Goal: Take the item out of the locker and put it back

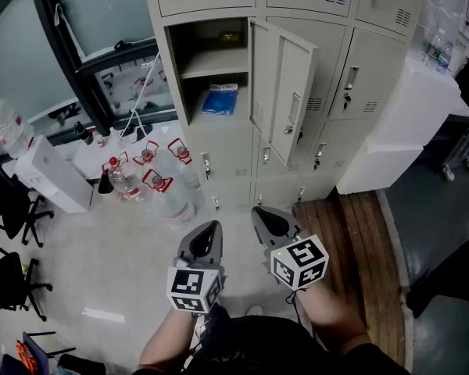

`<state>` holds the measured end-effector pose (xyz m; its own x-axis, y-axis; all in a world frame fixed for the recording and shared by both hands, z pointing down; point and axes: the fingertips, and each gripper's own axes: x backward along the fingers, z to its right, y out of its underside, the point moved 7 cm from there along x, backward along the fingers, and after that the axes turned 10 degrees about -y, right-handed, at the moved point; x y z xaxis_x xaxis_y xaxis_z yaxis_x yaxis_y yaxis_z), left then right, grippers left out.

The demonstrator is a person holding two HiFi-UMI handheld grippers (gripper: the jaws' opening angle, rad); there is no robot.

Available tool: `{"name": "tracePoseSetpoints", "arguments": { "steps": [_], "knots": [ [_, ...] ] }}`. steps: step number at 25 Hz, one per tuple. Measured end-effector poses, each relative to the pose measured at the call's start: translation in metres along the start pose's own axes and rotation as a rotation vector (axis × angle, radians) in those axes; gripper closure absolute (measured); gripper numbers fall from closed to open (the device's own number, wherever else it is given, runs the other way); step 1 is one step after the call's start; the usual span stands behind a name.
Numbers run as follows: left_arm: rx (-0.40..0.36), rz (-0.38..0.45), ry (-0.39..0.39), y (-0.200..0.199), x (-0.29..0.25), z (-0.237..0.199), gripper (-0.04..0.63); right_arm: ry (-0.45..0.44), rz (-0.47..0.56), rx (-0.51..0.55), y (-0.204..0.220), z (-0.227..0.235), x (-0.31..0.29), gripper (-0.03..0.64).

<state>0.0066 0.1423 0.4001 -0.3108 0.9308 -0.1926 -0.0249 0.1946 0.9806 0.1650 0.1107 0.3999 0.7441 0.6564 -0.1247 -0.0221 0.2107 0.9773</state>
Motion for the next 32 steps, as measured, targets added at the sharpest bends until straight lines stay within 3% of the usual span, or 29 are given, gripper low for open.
{"name": "tracePoseSetpoints", "arguments": {
  "steps": [18,32],
  "knots": [
    [0.002,0.001,-0.019,-0.002,-0.008,-0.023,0.592,-0.040,0.012,0.005,-0.002,-0.001,-0.018,0.620],
    [0.007,-0.003,-0.002,-0.012,-0.032,-0.073,0.592,-0.031,-0.004,0.011,-0.014,0.001,-0.078,0.620]
  ]
}}
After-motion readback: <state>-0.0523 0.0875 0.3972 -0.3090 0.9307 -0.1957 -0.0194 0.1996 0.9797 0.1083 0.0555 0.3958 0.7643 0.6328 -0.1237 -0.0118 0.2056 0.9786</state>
